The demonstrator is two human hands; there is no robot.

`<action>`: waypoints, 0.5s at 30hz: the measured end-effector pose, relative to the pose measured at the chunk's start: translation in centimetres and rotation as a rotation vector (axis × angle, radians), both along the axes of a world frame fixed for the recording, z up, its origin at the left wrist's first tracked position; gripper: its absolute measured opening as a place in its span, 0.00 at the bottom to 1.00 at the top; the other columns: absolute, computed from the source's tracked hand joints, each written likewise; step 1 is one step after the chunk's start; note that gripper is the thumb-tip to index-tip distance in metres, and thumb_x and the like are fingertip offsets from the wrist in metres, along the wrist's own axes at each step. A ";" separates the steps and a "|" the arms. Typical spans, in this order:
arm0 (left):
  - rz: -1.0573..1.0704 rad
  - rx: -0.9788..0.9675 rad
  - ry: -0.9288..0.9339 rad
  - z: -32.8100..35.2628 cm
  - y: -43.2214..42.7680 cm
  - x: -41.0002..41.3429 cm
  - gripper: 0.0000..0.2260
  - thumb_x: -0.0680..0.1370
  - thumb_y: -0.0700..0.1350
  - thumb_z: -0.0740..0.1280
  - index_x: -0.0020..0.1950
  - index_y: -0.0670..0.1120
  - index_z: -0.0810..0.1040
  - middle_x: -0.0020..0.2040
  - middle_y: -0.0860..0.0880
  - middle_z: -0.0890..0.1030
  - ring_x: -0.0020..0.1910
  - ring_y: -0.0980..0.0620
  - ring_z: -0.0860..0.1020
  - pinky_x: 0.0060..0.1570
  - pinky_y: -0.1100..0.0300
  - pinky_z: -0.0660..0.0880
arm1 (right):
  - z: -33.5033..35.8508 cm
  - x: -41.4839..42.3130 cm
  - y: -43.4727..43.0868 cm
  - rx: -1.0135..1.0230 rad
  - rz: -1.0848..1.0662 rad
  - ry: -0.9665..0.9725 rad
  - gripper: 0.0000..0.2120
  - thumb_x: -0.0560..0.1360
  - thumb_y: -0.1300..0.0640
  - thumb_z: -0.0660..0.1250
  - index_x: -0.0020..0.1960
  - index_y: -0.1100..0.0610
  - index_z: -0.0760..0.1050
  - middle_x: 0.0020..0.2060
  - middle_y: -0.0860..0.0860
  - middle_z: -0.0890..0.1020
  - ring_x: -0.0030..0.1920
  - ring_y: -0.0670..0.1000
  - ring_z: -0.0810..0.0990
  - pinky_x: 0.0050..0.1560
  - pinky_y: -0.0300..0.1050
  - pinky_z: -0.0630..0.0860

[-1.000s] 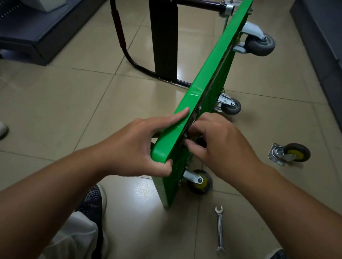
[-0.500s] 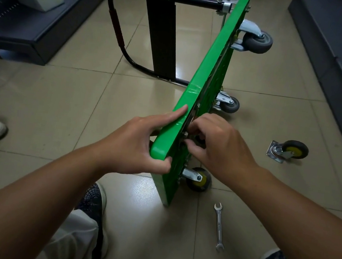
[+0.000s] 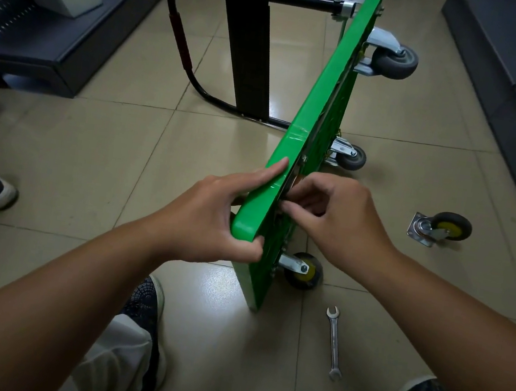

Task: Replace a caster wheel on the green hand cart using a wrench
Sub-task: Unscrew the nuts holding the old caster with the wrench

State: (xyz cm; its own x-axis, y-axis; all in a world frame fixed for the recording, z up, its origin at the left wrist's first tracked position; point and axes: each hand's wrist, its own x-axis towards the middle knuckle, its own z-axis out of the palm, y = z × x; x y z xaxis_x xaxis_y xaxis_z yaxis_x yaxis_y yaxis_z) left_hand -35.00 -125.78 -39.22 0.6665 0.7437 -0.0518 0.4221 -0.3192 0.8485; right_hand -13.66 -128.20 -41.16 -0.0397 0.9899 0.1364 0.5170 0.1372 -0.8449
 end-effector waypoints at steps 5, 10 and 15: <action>0.002 0.024 0.003 0.1 -0.1 0.1 0.45 0.69 0.42 0.75 0.81 0.61 0.58 0.75 0.62 0.69 0.62 0.58 0.79 0.51 0.56 0.83 | -0.2 -0.4 -0.3 0.025 -0.012 -0.034 0.09 0.70 0.64 0.77 0.45 0.55 0.79 0.37 0.48 0.81 0.35 0.48 0.80 0.40 0.48 0.81; -0.005 0.016 -0.001 0.1 -0.1 0.0 0.45 0.70 0.42 0.75 0.81 0.62 0.58 0.77 0.61 0.67 0.63 0.57 0.79 0.51 0.55 0.83 | -0.9 -0.3 -0.2 0.063 -0.076 -0.157 0.14 0.69 0.57 0.78 0.52 0.52 0.79 0.43 0.48 0.78 0.37 0.46 0.76 0.41 0.50 0.79; -0.008 0.011 -0.003 0.0 -0.1 0.1 0.45 0.70 0.43 0.75 0.81 0.62 0.58 0.77 0.61 0.67 0.63 0.55 0.79 0.51 0.54 0.83 | -0.9 -0.2 -0.3 0.116 -0.052 -0.246 0.09 0.70 0.54 0.76 0.49 0.52 0.80 0.40 0.47 0.77 0.34 0.44 0.75 0.40 0.47 0.77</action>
